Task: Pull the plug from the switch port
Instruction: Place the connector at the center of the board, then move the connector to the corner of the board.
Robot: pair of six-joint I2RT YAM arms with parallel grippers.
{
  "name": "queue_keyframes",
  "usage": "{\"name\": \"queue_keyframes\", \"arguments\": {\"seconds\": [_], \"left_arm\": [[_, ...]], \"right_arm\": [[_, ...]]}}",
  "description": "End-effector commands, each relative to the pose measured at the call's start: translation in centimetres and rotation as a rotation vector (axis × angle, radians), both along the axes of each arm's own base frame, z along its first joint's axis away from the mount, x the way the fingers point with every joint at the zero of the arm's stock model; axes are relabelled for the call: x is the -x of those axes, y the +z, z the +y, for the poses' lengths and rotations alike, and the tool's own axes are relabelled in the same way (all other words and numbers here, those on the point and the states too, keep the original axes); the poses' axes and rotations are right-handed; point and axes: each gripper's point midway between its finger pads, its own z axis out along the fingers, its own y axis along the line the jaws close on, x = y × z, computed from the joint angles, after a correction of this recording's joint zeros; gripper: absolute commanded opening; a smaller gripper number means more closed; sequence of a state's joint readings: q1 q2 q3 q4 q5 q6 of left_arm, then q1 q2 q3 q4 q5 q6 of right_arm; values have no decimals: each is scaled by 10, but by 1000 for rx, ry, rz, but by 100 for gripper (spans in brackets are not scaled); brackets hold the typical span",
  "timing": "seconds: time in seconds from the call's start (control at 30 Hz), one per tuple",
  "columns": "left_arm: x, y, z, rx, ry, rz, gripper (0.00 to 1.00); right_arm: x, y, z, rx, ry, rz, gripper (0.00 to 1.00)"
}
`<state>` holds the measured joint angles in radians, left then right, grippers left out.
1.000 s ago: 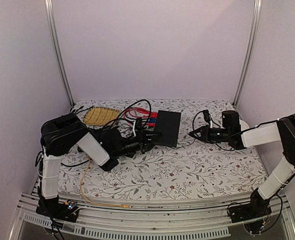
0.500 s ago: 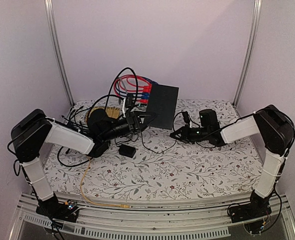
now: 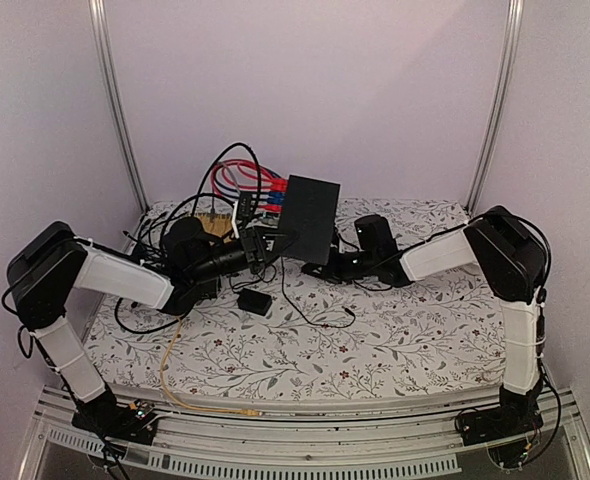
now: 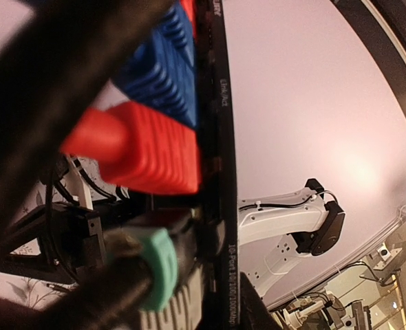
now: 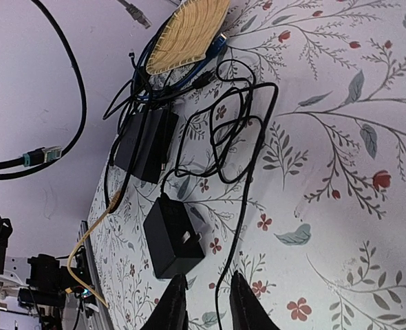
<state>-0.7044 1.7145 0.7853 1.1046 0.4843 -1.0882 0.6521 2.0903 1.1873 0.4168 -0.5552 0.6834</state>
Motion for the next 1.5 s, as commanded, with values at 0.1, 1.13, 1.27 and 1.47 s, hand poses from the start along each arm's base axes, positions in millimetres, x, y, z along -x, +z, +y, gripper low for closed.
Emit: {"name": "queue_keyframes", "arguments": {"seconds": [0.1,1.13,1.27,1.47], "left_arm": [[10,64,21,110,56,-212,0],[-30,98,84,238,288,20,0],[-35,96,88,244,292,49,0],[-39,97,93,253,292,69,0]], "right_arm": [[-6,-16,30,46,35,-19,25],[46,-13,74,412,103,-571,67],[46,-10,90,458,135,-661,76],[41,-17,110,476,195,-687,77]]}}
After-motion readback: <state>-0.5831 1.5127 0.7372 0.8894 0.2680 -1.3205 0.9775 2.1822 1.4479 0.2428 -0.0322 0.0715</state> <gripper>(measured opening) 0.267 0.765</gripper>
